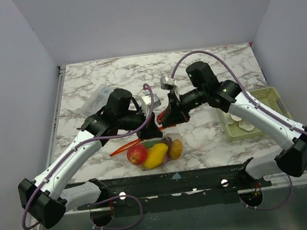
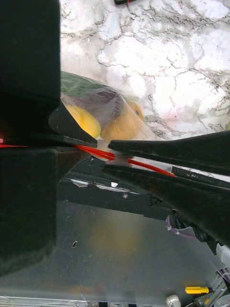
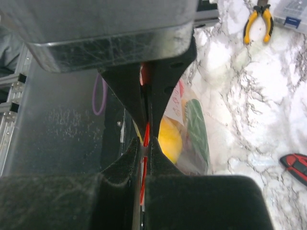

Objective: Place the food in the zip-top bag and seal the zipper
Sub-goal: Zip the zipper food storage bag at the center of the board.

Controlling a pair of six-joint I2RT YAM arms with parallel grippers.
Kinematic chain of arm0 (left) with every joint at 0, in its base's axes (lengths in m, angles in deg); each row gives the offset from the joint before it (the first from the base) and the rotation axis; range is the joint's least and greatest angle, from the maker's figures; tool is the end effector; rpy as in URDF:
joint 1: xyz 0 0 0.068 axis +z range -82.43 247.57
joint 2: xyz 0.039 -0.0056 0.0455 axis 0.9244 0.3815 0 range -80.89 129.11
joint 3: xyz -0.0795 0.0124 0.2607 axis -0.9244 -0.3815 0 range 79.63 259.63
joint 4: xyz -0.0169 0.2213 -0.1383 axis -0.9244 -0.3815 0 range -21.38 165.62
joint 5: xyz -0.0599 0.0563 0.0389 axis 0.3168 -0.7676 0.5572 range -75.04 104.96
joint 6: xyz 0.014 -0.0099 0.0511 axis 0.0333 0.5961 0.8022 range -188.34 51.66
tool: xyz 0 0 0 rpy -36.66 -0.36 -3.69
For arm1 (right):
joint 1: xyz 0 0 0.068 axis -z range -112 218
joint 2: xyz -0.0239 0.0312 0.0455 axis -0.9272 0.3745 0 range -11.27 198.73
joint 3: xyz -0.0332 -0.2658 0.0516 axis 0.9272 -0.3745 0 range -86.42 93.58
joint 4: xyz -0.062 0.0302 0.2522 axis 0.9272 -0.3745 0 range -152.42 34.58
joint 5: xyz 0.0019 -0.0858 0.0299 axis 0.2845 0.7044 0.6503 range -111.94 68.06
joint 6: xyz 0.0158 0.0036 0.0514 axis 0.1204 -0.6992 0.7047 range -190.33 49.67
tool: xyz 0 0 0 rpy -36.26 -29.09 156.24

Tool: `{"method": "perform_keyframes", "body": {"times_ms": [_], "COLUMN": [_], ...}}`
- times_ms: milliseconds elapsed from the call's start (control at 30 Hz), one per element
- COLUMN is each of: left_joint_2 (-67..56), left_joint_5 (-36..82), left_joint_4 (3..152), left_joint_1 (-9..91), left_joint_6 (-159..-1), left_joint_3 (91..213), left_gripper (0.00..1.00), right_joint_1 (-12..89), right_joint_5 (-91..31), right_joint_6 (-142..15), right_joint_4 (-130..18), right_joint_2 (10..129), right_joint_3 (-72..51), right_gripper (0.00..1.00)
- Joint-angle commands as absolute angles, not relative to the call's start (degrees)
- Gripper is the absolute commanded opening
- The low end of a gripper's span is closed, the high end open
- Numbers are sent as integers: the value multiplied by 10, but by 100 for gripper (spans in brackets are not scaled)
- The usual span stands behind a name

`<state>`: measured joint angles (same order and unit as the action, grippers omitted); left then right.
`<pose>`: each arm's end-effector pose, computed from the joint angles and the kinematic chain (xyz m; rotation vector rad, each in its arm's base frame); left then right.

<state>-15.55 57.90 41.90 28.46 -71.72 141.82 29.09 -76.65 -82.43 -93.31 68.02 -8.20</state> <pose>0.1694 -0.1689 0.3399 1.1085 2.0004 -1.2290 0.2078 0.2051 0.3688 -1.4073 1.7143 1.3223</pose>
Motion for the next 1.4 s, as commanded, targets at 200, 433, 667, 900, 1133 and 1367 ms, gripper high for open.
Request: {"method": "perform_keyframes", "body": {"times_ms": [200,433,667,900,1133,1367], "left_joint_2": [-164,-168,-164,-163,-163,-162], "left_joint_5": [606,598,598,598,600,602], "left_joint_4": [454,453,453,451,451,452], "left_joint_1": [289,290,291,291,291,291], "left_joint_6": [-714,-713,-714,-713,-714,-715], "left_joint_3": [1410,1404,1406,1407,1409,1410], "left_gripper": [0,0,0,0,0,0], "right_joint_1": [257,257,257,256,256,251], "right_joint_5": [-813,-619,-566,-599,-613,-639], "right_joint_6": [-728,-706,-780,-837,-851,-856], "right_joint_4": [-793,-937,-1108,-1145,-1145,-1131], "right_joint_2": [680,599,622,690,719,731], "right_joint_3": [-123,-108,-29,52,64,51], "right_gripper": [1,44,47,36,35,25]}}
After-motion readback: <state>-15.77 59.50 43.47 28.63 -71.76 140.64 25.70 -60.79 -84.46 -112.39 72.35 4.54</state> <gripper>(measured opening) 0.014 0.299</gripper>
